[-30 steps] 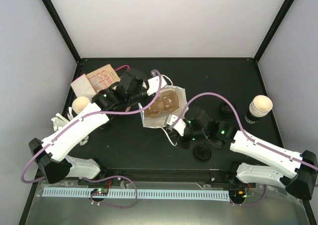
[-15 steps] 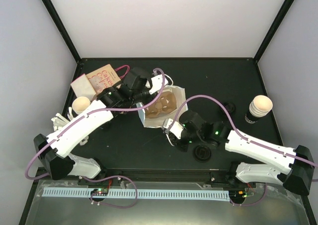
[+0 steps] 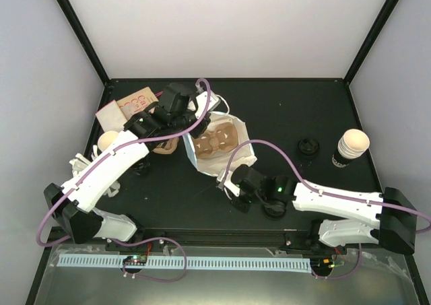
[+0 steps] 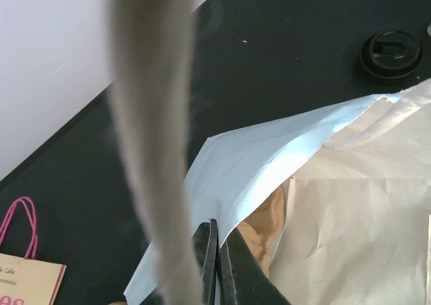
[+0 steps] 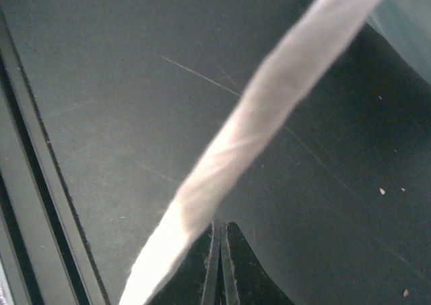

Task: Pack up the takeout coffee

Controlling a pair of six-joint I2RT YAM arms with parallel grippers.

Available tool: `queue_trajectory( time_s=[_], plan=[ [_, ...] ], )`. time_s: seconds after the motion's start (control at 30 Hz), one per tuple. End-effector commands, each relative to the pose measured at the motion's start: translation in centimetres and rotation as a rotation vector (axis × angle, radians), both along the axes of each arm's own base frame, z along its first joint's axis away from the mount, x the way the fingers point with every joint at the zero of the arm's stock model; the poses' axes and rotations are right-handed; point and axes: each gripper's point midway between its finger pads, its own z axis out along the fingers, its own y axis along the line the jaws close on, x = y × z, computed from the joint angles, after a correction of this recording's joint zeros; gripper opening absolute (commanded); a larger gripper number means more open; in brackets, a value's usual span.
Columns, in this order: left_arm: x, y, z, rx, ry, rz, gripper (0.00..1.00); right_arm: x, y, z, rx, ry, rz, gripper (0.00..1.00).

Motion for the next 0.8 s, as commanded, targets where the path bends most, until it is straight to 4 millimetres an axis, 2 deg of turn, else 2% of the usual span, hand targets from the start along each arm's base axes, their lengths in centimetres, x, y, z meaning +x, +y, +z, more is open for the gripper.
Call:
queue_trajectory(
  time_s=[0.0, 0.2, 0.3, 0.43, 0.77],
  plan=[
    [-0.1, -0.7, 2.0, -0.059, -0.014, -0.034, 0.01, 0.8, -0.2, 0.2, -0.01, -0.044, -0.041, 0.01],
    [-1.1, -1.2, 1.6, -0.047, -0.004, -0.104, 0.02, 1.6, -0.6, 4.3, 0.07, -0.126, -0.073, 0.01],
    [-2.3, -2.3, 0.9, -0.022, -0.007, -0.187, 0.02, 2.0, -1.0, 5.8, 0.092, -0.159, -0.094, 0.01],
    [-2.7, -2.6, 0.1, 0.051, -0.039, -0.196, 0.02, 2.6, -1.5, 7.6, 0.122, -0.196, -0.134, 0.01],
    [-3.4, -2.4, 0.8, 0.064, -0.094, -0.198, 0.02, 3.6, -2.9, 12.6, 0.2, -0.314, -0.179, 0.04]
  ],
)
